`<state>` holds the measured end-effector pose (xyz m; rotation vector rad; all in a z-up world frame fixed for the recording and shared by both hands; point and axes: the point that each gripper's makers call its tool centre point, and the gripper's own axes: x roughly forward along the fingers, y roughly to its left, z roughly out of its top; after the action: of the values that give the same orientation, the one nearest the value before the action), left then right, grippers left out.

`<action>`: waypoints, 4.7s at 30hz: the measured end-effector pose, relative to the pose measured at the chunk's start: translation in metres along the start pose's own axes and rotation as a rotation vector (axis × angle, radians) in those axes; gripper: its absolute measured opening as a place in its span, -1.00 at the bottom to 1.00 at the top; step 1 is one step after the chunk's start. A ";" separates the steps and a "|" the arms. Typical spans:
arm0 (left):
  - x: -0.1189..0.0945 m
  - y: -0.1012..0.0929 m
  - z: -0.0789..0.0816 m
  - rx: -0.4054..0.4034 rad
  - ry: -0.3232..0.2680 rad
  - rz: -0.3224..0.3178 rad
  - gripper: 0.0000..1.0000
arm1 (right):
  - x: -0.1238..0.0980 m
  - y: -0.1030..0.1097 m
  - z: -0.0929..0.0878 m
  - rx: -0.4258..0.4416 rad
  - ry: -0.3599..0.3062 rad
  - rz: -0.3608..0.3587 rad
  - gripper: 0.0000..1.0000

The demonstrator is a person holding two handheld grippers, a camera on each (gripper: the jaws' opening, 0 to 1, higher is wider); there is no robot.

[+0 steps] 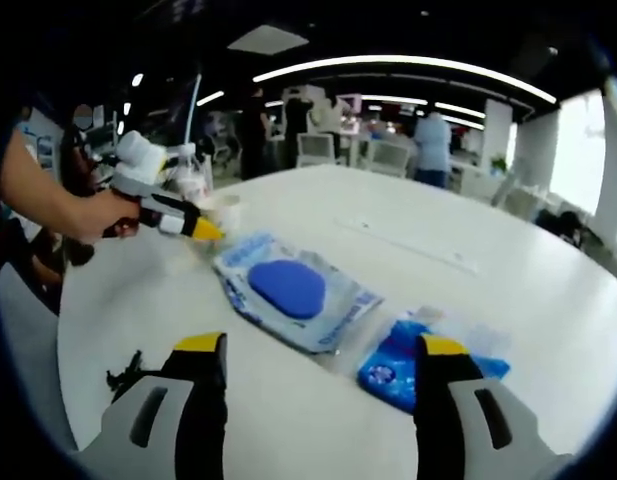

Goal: Arrange the tabletop items into an orderly group along one side of the table until the central work area is clear of visible clutter.

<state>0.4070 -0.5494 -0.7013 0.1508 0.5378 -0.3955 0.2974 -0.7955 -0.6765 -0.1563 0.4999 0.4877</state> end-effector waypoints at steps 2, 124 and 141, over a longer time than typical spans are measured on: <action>0.000 0.002 -0.002 0.009 0.006 0.008 -0.25 | -0.001 0.001 0.000 0.000 0.000 -0.001 0.48; -0.091 -0.069 -0.012 0.076 0.005 -0.144 0.07 | 0.003 0.000 0.005 -0.056 0.075 -0.018 0.31; -0.106 -0.078 -0.004 0.022 -0.024 -0.155 0.90 | -0.017 0.018 0.018 -0.047 0.043 0.026 0.75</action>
<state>0.2899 -0.5854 -0.6519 0.1255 0.5228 -0.5541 0.2837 -0.7822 -0.6528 -0.2062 0.5335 0.5227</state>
